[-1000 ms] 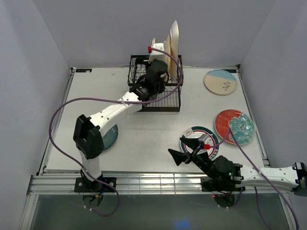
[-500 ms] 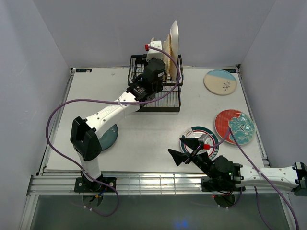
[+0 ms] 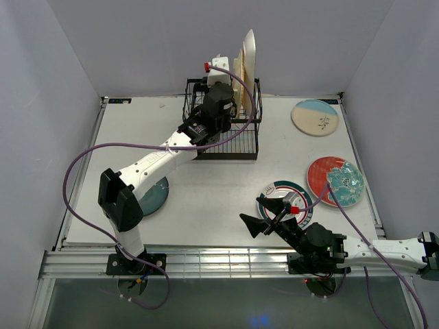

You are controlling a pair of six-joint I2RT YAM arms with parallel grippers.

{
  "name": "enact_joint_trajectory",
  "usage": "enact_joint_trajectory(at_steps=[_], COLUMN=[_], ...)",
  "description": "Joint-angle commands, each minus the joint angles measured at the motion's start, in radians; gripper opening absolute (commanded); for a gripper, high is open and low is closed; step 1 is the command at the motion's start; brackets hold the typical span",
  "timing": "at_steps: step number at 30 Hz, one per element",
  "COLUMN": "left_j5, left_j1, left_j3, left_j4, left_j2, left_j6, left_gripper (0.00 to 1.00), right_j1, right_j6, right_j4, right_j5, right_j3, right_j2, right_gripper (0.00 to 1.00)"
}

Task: Load the plates into the dish rack
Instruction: Insert the plate into the dish rack.

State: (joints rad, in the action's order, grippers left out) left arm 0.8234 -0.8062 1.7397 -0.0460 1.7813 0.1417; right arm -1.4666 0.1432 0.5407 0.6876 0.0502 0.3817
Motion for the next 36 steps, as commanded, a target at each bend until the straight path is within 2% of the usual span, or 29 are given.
enact_joint_trajectory(at_steps=[1,16,36], left_j5=[-0.036,-0.102,-0.135], left_j1=[-0.002,-0.002,-0.002], left_j3=[-0.005,-0.005,0.066], left_j4=[-0.034,-0.072,-0.078], left_j2=[-0.082,-0.091,-0.033], left_j6=[0.035,0.102,0.099], left_gripper=[0.43,0.43,0.42], right_j1=[-0.005,-0.005,-0.005], right_j6=[-0.001,0.001,0.001], right_j4=[0.039,0.041,0.038], right_j5=[0.000,-0.008,-0.011], right_j3=[-0.030,-0.029,-0.024], right_j2=[-0.001,-0.001,-0.001], right_gripper=[0.90,0.90,0.90])
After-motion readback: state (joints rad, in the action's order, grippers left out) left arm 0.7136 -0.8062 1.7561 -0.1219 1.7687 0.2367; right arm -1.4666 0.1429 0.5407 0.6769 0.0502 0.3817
